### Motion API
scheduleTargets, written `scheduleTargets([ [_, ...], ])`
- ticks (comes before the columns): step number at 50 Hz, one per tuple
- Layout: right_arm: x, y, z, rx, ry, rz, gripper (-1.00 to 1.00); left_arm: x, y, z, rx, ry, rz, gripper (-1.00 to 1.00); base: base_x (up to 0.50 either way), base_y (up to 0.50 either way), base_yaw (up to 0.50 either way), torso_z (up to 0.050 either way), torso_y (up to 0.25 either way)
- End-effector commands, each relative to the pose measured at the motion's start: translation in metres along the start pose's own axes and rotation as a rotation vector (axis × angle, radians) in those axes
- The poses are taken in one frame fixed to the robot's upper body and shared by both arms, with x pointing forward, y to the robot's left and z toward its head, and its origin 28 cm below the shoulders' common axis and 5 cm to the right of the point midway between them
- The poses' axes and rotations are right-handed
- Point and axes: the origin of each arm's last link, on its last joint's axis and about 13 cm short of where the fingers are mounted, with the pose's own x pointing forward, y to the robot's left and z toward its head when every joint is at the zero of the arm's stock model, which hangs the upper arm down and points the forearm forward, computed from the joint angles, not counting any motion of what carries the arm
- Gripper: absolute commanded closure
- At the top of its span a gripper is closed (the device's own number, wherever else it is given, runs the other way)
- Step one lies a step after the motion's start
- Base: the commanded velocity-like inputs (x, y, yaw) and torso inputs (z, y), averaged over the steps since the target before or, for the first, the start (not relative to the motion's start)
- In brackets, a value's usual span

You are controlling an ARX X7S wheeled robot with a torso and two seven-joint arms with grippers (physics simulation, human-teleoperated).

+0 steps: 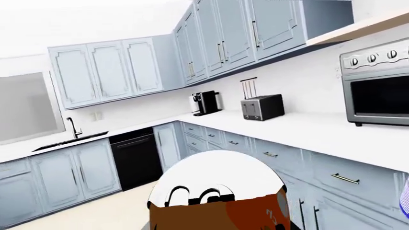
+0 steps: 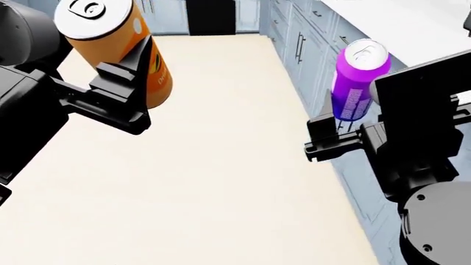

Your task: Move the drinks to the dining counter.

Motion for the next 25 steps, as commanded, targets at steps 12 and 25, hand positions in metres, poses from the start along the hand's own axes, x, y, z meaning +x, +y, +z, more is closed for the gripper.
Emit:
scheduleTargets([
  [12,0.0012,-0.0025,0.0002,-0.015,0.000,-0.025,1.00,-0.0004,0.0012,0.0011,-0.008,-0.009,0.016,1.00,0.00,0.20,0.50,0.000,0.001],
  [25,0.0010,-0.0028,-0.0019,-0.014,0.004,-0.028,1.00,-0.0003,0.0021,-0.0009,-0.013,-0.007,0.019,1.00,-0.01,0.20,0.50,0.000,0.002],
])
